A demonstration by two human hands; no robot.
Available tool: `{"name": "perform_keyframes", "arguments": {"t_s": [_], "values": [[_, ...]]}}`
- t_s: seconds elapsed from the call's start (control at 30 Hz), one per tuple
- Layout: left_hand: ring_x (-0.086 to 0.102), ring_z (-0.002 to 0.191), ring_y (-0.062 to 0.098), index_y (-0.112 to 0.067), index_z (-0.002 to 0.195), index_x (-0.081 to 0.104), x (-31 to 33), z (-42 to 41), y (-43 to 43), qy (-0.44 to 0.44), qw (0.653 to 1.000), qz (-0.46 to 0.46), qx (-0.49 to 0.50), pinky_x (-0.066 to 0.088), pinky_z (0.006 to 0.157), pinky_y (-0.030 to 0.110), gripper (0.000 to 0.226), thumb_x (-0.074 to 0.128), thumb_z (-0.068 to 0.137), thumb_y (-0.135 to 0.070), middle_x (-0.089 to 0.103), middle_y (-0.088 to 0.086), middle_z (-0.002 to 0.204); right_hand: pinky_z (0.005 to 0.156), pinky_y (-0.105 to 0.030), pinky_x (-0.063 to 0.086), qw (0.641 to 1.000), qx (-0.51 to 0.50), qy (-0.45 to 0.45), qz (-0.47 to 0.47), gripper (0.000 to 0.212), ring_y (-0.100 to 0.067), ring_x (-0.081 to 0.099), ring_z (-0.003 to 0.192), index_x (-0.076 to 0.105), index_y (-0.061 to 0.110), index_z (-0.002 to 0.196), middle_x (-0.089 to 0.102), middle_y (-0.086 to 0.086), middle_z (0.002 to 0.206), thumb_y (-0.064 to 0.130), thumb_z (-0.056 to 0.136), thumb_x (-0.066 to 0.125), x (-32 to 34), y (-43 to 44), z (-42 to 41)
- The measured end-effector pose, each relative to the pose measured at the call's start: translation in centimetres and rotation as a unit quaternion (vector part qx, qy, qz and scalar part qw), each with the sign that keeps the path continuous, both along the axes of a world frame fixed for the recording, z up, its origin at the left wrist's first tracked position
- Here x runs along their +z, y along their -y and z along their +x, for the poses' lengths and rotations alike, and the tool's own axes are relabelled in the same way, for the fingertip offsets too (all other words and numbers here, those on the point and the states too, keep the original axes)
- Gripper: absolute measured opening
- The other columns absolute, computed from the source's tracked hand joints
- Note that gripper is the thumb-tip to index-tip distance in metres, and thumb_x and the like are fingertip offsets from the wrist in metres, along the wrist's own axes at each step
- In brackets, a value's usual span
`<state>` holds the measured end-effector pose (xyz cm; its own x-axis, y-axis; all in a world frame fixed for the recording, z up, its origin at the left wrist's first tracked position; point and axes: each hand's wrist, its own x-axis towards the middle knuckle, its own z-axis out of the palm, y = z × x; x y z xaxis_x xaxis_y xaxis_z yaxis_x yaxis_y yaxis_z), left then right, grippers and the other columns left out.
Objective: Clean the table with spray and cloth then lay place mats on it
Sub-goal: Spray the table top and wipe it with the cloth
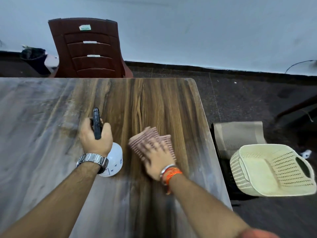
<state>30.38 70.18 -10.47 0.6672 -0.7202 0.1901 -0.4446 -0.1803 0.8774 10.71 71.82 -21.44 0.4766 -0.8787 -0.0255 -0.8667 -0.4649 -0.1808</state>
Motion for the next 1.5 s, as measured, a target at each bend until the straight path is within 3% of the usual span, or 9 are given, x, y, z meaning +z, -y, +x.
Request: {"name": "perform_keyframes", "arguments": {"t_s": [0.13, 0.27, 0.33, 0.53, 0.73, 1.0, 1.27, 1.37, 1.5], "values": [[0.058, 0.068, 0.031, -0.019, 0.08, 0.055, 0.2, -1.2, -4.9, -0.007, 1.0, -0.008, -0.009, 0.052, 0.067, 0.046, 0.025, 0.051, 0.066, -0.04, 0.059, 0.005, 0.073, 0.118, -0.047, 0.0, 0.96, -0.279, 0.004, 0.007, 0.055, -0.021, 0.01, 0.147, 0.016, 0.04, 0.149, 0.014, 0.016, 0.158, 0.045, 0.096, 0.03, -0.2, 0.3, -11.2], [0.054, 0.068, 0.027, -0.025, 0.073, 0.051, 0.1, -2.6, -9.8, 0.009, 1.0, -0.001, -0.013, 0.043, 0.062, 0.036, 0.022, 0.047, 0.065, -0.045, 0.056, 0.001, 0.07, 0.116, -0.051, 0.001, 0.916, -0.398, 0.031, 0.034, 0.055, -0.023, 0.009, 0.146, 0.016, 0.038, 0.15, 0.013, 0.015, 0.158, 0.045, 0.097, 0.028, 0.0, -3.3, -11.4], [0.056, 0.064, 0.03, -0.026, 0.07, 0.049, 0.2, -3.3, -12.1, 0.01, 1.0, 0.003, -0.015, 0.049, 0.06, 0.043, 0.018, 0.048, 0.066, -0.044, 0.057, 0.005, 0.069, 0.115, -0.05, 0.0, 0.933, -0.359, 0.031, 0.024, 0.058, -0.026, 0.01, 0.146, 0.017, 0.033, 0.151, 0.015, 0.011, 0.159, 0.041, 0.096, 0.032, 0.5, -6.2, -7.9], [0.057, 0.056, 0.028, -0.021, 0.068, 0.051, 0.0, -4.6, -18.0, 0.023, 0.997, 0.039, -0.055, 0.049, 0.055, 0.046, 0.017, 0.052, 0.068, -0.038, 0.054, 0.004, 0.059, 0.114, -0.046, -0.013, 0.997, 0.04, 0.011, 0.069, 0.056, -0.023, 0.006, 0.147, 0.017, 0.035, 0.149, 0.019, 0.014, 0.157, 0.044, 0.095, 0.022, 0.0, -18.2, -0.1], [0.061, 0.058, 0.043, -0.01, 0.069, 0.055, -0.4, -4.9, -21.7, -0.027, 0.975, 0.168, -0.144, 0.052, 0.056, 0.05, 0.015, 0.058, 0.074, -0.025, 0.056, 0.019, 0.059, 0.116, -0.044, -0.004, 0.987, -0.156, 0.009, 0.034, 0.054, -0.019, 0.01, 0.147, 0.022, 0.039, 0.148, 0.022, 0.015, 0.156, 0.046, 0.095, 0.025, 0.3, -21.7, -6.6], [0.054, 0.053, 0.026, -0.008, 0.059, 0.057, -1.8, -1.1, -26.6, 0.004, 0.954, 0.29, -0.074, 0.037, 0.048, 0.028, 0.027, 0.054, 0.072, -0.031, 0.059, 0.008, 0.055, 0.116, -0.046, -0.002, 0.964, -0.261, 0.011, 0.048, 0.054, -0.016, 0.003, 0.147, 0.012, 0.043, 0.149, 0.011, 0.019, 0.158, 0.047, 0.097, 0.026, 0.0, -22.1, -5.6], [0.056, 0.059, 0.023, -0.011, 0.068, 0.055, -2.3, 7.6, -29.9, -0.019, 0.951, 0.302, -0.071, 0.035, 0.05, 0.029, 0.018, 0.054, 0.076, -0.027, 0.062, 0.008, 0.063, 0.116, -0.052, 0.002, 0.87, -0.484, 0.082, 0.054, 0.056, -0.026, 0.006, 0.147, 0.02, 0.027, 0.151, 0.014, 0.007, 0.16, 0.04, 0.097, 0.028, 0.3, -19.9, 1.2], [0.054, 0.059, 0.025, -0.011, 0.066, 0.053, -2.3, 10.3, -30.9, -0.011, 0.957, 0.284, -0.065, 0.034, 0.051, 0.031, 0.022, 0.054, 0.071, -0.032, 0.058, 0.006, 0.06, 0.116, -0.049, -0.001, 0.915, -0.39, 0.088, 0.054, 0.059, -0.027, 0.007, 0.147, 0.023, 0.025, 0.15, 0.017, 0.003, 0.159, 0.037, 0.095, 0.039, 0.5, -19.0, 8.3], [0.057, 0.06, 0.03, -0.013, 0.066, 0.052, -2.3, 12.4, -30.7, 0.0, 0.958, 0.277, -0.072, 0.037, 0.052, 0.032, 0.025, 0.05, 0.065, -0.038, 0.059, 0.007, 0.061, 0.115, -0.048, -0.008, 0.998, -0.012, 0.015, 0.066, 0.058, -0.026, 0.006, 0.147, 0.02, 0.032, 0.15, 0.019, 0.008, 0.158, 0.036, 0.094, 0.037, -0.4, -21.7, 18.6]]}}
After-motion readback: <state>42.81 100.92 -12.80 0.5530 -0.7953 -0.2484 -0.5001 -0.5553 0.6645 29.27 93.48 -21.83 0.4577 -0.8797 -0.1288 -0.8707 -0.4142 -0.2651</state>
